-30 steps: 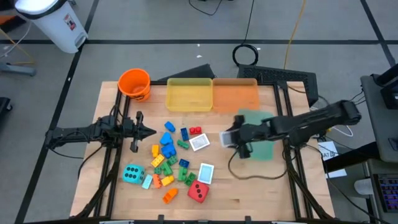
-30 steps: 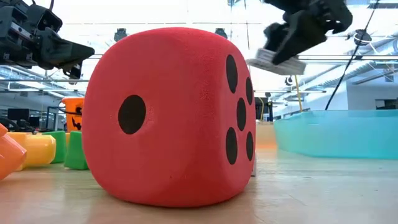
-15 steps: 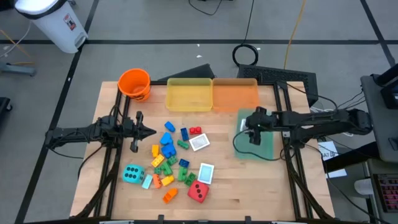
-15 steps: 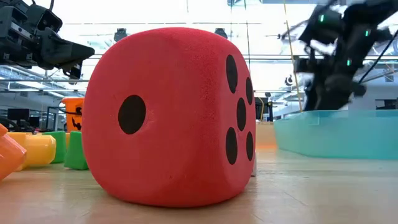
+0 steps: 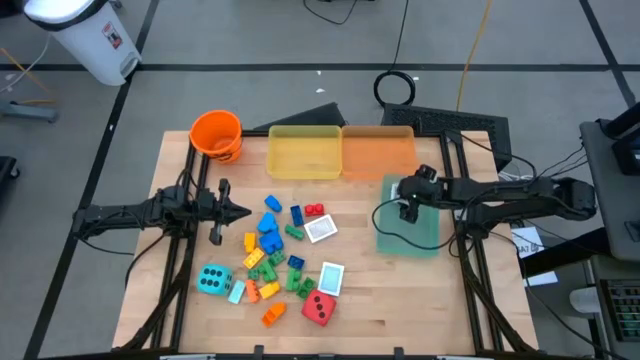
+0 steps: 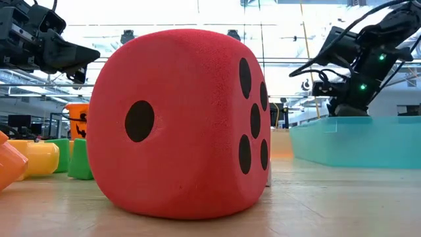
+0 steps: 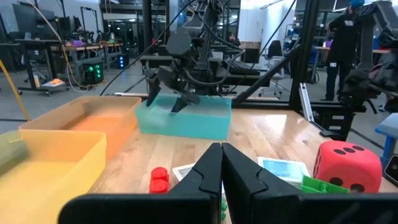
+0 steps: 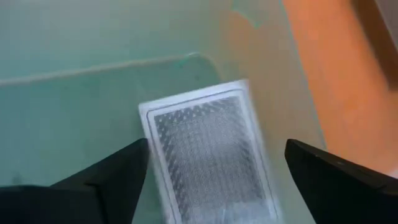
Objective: Pick & Place Toys
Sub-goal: Put the black deck of cards into the blue bin, then adjust the blue bin
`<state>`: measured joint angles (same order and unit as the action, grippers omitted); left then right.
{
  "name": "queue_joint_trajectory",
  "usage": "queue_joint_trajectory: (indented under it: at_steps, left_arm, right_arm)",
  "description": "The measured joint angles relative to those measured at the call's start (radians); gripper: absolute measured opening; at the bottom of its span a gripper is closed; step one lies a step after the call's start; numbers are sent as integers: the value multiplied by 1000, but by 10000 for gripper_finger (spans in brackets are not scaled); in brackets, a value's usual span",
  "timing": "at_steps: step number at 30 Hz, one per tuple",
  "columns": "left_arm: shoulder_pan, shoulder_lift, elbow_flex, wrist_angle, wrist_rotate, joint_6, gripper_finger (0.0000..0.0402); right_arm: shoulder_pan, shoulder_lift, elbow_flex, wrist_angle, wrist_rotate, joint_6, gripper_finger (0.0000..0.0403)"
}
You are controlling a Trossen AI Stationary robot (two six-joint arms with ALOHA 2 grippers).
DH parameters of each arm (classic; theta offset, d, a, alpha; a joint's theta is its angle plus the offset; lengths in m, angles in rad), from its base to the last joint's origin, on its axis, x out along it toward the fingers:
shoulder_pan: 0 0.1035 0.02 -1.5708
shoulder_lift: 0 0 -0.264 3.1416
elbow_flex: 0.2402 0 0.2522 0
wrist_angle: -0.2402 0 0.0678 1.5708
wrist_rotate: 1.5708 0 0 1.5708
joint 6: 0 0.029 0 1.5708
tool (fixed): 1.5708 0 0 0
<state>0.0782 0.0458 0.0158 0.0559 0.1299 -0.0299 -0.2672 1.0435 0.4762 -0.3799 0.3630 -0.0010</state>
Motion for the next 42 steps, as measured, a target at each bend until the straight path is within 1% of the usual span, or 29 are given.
queue_joint_trajectory:
  at_steps: [4,5,7,10,12,14,17,21,24,27,33,38,42]
  left_arm:
    - [0,0,0,0,0,0,10]
    - [0,0,0,0,0,0,10]
    - [0,0,0,0,0,0,10]
    - [0,0,0,0,0,0,10]
    - [0,0,0,0,0,0,10]
    - [0,0,0,0,0,0,10]
    - [0,0,0,0,0,0,10]
    - [0,0,0,0,0,0,10]
    - [0,0,0,0,0,0,10]
    - [0,0,0,0,0,0,10]
    - [0,0,0,0,0,0,10]
    - [0,0,0,0,0,0,10]
    - [0,0,0,0,0,0,10]
  right_arm:
    - [1,0,25,-7,-4,42,356]
    - [1,0,34,-16,-19,42,356]
    - [1,0,62,-35,-71,44,356]
    - [24,0,127,-82,-196,45,356]
    - [63,0,173,-116,-275,62,356]
    - [122,0,206,-130,-330,80,356]
    - [247,0,225,-135,-370,97,356]
    - [439,0,226,-149,-353,161,357]
    - [552,0,226,-174,-271,247,357]
    - [622,0,224,-225,-178,331,347]
    - [683,0,154,-244,-183,505,299]
    - [707,0,121,-252,-201,542,250]
    - [708,0,121,-311,-208,560,201]
